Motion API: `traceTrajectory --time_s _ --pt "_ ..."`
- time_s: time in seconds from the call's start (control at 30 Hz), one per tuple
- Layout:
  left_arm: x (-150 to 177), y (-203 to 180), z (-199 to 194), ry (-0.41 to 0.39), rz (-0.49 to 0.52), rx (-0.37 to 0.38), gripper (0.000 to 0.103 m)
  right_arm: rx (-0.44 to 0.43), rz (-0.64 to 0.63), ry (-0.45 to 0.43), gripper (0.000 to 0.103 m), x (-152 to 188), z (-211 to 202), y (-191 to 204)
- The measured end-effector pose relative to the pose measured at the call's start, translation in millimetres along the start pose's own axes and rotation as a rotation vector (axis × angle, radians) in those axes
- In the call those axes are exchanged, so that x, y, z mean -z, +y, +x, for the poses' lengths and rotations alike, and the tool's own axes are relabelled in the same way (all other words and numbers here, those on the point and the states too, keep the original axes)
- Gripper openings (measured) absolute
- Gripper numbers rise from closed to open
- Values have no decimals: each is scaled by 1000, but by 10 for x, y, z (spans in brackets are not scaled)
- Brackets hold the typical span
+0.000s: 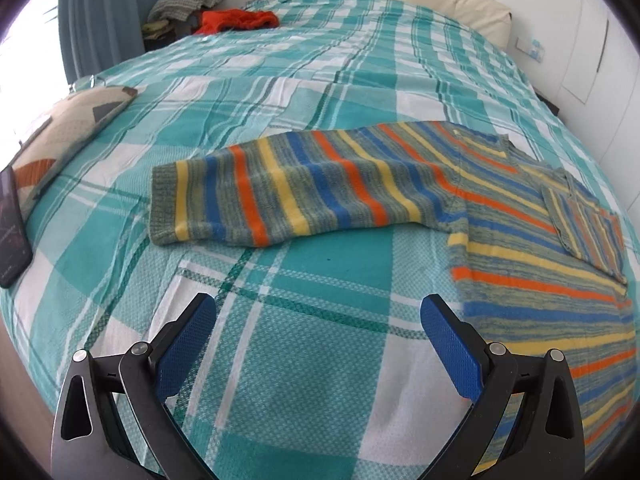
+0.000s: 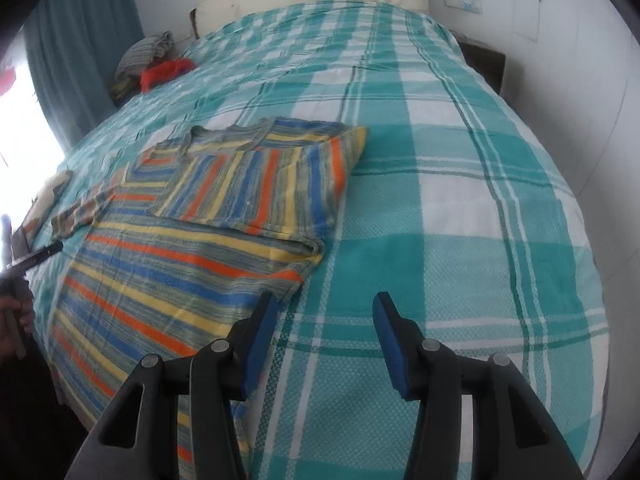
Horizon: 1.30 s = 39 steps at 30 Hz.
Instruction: Fold small clothes
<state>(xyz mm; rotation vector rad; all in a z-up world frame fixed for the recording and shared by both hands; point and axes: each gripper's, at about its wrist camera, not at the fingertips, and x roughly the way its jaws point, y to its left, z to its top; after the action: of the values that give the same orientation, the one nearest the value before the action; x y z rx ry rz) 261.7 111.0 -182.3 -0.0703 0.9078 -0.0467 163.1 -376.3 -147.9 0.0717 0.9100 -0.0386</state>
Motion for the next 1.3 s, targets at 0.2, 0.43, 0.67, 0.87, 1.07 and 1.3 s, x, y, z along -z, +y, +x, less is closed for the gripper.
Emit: traceTrajectory --time_s 0.2,0.43,0.67,0.87,1.07,1.3 --pt "-155 -40 114 -22 43 3 102 256 52 -44 56 -41 306 -400" --pt "-304 405 171 -21 -172 42 102 227 201 -2 81 -43 524 -930" --pt "-626 1270 314 -32 -445 -12 102 186 174 -48 93 155 685 -947" --pt "-829 1221 614 61 -367 64 5 192 170 -57 93 163 690 -933" --pt "-1342 300 -66 -54 -148 258 3 200 166 -64 93 175 686 -914" --pt "-1630 -1553 -524 -60 125 565 3 199 167 -69 93 175 693 -926"
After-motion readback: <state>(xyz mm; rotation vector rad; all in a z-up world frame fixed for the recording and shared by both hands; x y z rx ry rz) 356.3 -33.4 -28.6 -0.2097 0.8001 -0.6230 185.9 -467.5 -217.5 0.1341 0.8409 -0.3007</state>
